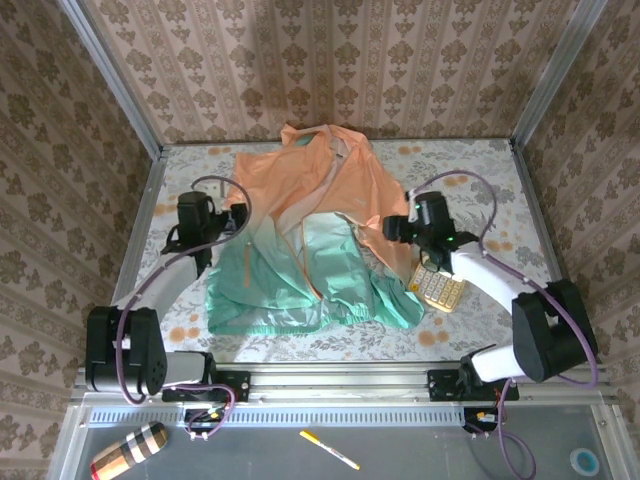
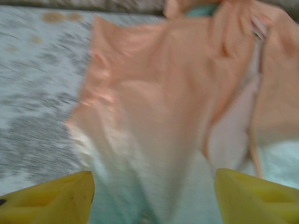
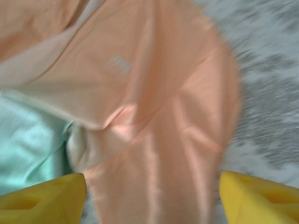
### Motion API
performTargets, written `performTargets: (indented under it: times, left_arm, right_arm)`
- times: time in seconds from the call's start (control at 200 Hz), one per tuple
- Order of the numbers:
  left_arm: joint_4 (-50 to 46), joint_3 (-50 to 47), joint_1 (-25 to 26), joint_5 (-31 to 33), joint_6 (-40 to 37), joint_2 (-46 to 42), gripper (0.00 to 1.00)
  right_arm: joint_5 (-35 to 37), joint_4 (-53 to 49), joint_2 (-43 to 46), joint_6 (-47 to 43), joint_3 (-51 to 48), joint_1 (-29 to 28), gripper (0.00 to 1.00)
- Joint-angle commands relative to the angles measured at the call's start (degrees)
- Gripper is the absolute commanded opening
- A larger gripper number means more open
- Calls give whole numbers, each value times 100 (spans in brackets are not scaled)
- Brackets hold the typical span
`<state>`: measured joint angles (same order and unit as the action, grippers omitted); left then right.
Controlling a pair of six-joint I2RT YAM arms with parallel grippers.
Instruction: Zip up the jacket
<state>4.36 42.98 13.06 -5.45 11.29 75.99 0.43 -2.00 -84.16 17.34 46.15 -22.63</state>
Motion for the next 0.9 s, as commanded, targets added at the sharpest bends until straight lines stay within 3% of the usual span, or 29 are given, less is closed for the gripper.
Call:
performTargets:
  times: [0.0, 0.145, 0.265, 0.57, 0.75, 0.895]
  left_arm:
    - [-843, -34, 647, -299, 602, 242, 66]
    - [-497, -340, 1629, -210, 1300, 568, 61]
    - [-456, -361, 1940, -71, 1631, 1084, 54]
    - [-30, -216, 1938, -249, 2039, 2056, 43]
    - [-405, 323, 1723, -54, 1625, 2369, 41]
    - [-532, 565, 1366, -306, 1508, 2476, 39]
  right_arm:
    - [-125, -83, -367, 571, 164, -499, 51]
    - [48, -41, -985, 713, 466, -1116, 45]
    - [52, -190, -1495, 807, 817, -1200, 42]
    - [277, -857, -2461, 602, 1670, -1133, 33]
    - [252, -1346, -2857, 247, 2420, -930, 33]
    - [141, -1391, -2700, 197, 2577, -879, 34]
